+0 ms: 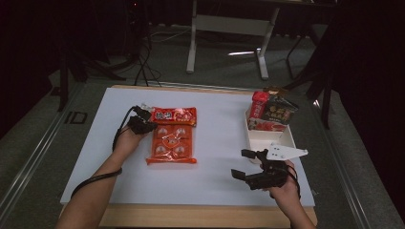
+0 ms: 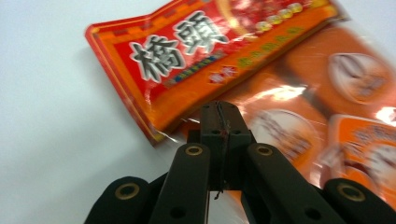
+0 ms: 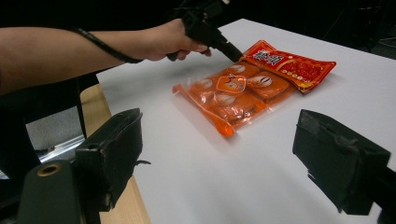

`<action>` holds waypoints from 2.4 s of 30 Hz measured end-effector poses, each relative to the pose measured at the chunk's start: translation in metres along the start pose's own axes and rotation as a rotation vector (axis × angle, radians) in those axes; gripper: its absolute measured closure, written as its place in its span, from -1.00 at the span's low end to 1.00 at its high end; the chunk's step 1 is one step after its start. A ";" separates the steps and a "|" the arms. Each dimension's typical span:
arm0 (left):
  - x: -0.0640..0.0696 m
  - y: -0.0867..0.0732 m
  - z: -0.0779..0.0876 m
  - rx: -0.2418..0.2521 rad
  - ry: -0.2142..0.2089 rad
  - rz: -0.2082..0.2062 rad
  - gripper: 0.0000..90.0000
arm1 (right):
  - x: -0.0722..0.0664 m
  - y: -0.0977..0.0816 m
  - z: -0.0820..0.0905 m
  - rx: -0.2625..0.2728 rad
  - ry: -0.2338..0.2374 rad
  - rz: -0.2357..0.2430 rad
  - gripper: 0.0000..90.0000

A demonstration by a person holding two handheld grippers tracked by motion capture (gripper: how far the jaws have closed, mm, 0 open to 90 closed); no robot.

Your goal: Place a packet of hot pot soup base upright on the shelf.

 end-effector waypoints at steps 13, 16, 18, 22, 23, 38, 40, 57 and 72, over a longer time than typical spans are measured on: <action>0.001 0.006 -0.022 0.011 -0.012 -0.021 1.00 | 0.002 -0.003 -0.002 -0.007 0.006 -0.004 -0.65; 0.004 0.009 -0.024 -0.021 -0.011 -0.029 1.00 | 0.001 -0.003 -0.002 -0.008 0.007 -0.002 -0.65; 0.005 0.010 -0.023 -0.043 -0.018 -0.040 1.00 | 0.001 -0.003 -0.002 -0.005 0.010 -0.004 -0.65; 0.020 0.008 -0.020 -0.052 -0.096 -0.055 1.00 | 0.002 -0.002 0.000 -0.001 0.009 -0.004 -0.65; 0.020 0.008 -0.020 -0.052 -0.096 -0.055 1.00 | 0.002 -0.002 0.000 -0.001 0.009 -0.004 -0.65; 0.067 -0.005 -0.009 -0.039 -0.258 -0.072 1.00 | -0.002 -0.001 -0.003 -0.008 0.019 -0.001 -0.65; 0.073 -0.006 -0.008 -0.044 -0.278 -0.076 1.00 | -0.002 -0.001 -0.003 -0.010 0.018 -0.001 -0.65; 0.116 -0.010 -0.005 -0.047 -0.393 -0.122 1.00 | -0.001 -0.001 -0.002 -0.010 0.010 -0.001 -0.57; 0.108 -0.007 0.027 0.040 -0.456 -0.038 0.60 | -0.002 0.001 0.000 -0.001 -0.026 0.066 -0.57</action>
Point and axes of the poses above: each handheld gripper's, and its own axes: z roughly backward along the jaws, y roughly out of its top, x roughly to its right, the point moved 1 cm from there along -z, roughly forward along the jaws, and after that the axes turned 12 degrees about x, right-handed, at the moved point
